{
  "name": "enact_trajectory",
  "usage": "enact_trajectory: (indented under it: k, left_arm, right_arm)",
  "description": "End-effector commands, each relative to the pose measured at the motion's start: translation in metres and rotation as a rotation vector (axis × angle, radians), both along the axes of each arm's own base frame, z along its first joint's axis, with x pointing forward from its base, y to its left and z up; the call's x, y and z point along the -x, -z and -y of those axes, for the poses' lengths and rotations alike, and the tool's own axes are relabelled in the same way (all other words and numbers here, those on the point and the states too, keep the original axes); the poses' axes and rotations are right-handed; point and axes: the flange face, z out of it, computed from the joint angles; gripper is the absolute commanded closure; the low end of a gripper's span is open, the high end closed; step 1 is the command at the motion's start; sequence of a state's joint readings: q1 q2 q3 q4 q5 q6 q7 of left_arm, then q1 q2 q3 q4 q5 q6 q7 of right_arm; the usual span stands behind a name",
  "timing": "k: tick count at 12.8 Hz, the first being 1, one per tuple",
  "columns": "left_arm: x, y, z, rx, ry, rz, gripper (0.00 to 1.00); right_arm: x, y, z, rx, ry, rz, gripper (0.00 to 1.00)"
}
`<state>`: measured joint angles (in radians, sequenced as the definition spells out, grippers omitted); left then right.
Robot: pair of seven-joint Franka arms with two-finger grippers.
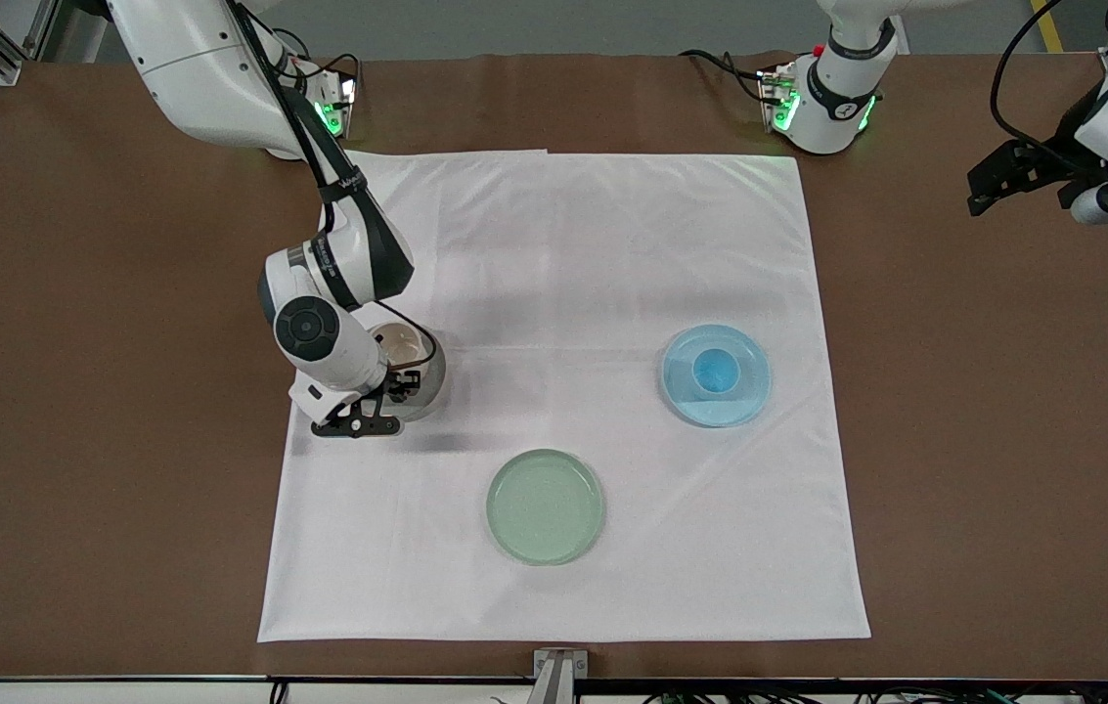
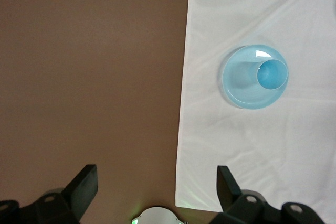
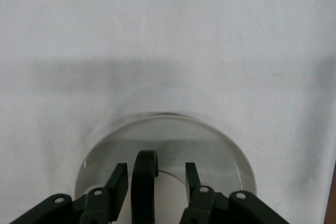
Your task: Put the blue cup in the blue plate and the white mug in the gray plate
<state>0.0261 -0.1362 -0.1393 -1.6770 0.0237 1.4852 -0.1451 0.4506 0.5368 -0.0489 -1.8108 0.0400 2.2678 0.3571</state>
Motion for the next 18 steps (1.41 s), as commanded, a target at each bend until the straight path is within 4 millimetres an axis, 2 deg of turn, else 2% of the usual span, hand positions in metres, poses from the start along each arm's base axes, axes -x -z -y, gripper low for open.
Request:
enact_trajectory:
  k: [1, 2, 4, 5, 6, 7, 9, 10, 12, 14, 16, 18]
  left_arm:
    - [0.005, 0.000, 0.005, 0.014, 0.027, 0.007, 0.00]
    - [0.004, 0.002, 0.006, 0.014, 0.028, 0.005, 0.00]
    - [0.001, 0.005, 0.006, 0.015, 0.029, 0.002, 0.00]
    - [-0.002, 0.008, 0.006, 0.016, 0.028, -0.001, 0.00]
    - [-0.004, 0.008, 0.006, 0.017, 0.030, 0.010, 0.00]
    - [-0.006, 0.011, 0.007, 0.018, 0.030, 0.008, 0.00]
    - [-0.008, 0.012, 0.007, 0.019, 0.029, 0.011, 0.00]
    - [-0.009, 0.013, 0.006, 0.018, 0.030, 0.013, 0.00]
    - [-0.012, 0.019, 0.004, 0.018, 0.025, -0.001, 0.00]
    - [-0.013, 0.020, 0.004, 0.012, 0.027, 0.000, 0.00]
    - [-0.013, 0.018, 0.004, 0.013, 0.027, 0.004, 0.00]
    - [-0.014, 0.015, 0.003, 0.013, 0.026, 0.010, 0.00]
  right_arm:
    - [0.006, -0.054, 0.005, -0.009, 0.015, -0.017, 0.01]
    - [0.011, -0.082, 0.011, -0.005, 0.020, -0.036, 0.01]
    - [0.029, -0.157, 0.034, -0.001, 0.039, -0.075, 0.01]
    - [0.036, -0.197, 0.060, -0.004, 0.063, -0.080, 0.01]
    - [0.043, -0.226, 0.084, -0.005, 0.087, -0.085, 0.00]
    - [0.051, -0.251, 0.109, -0.010, 0.111, -0.091, 0.00]
    - [0.063, -0.287, 0.163, -0.024, 0.128, -0.095, 0.00]
    - [0.067, -0.300, 0.194, -0.037, 0.116, -0.093, 0.00]
    - [0.068, -0.311, 0.245, -0.056, 0.114, -0.076, 0.00]
    - [0.064, -0.313, 0.280, -0.067, 0.103, -0.056, 0.00]
    - [0.059, -0.322, 0.284, -0.066, 0.109, -0.013, 0.00]
    - [0.053, -0.346, 0.283, -0.066, 0.103, 0.041, 0.00]
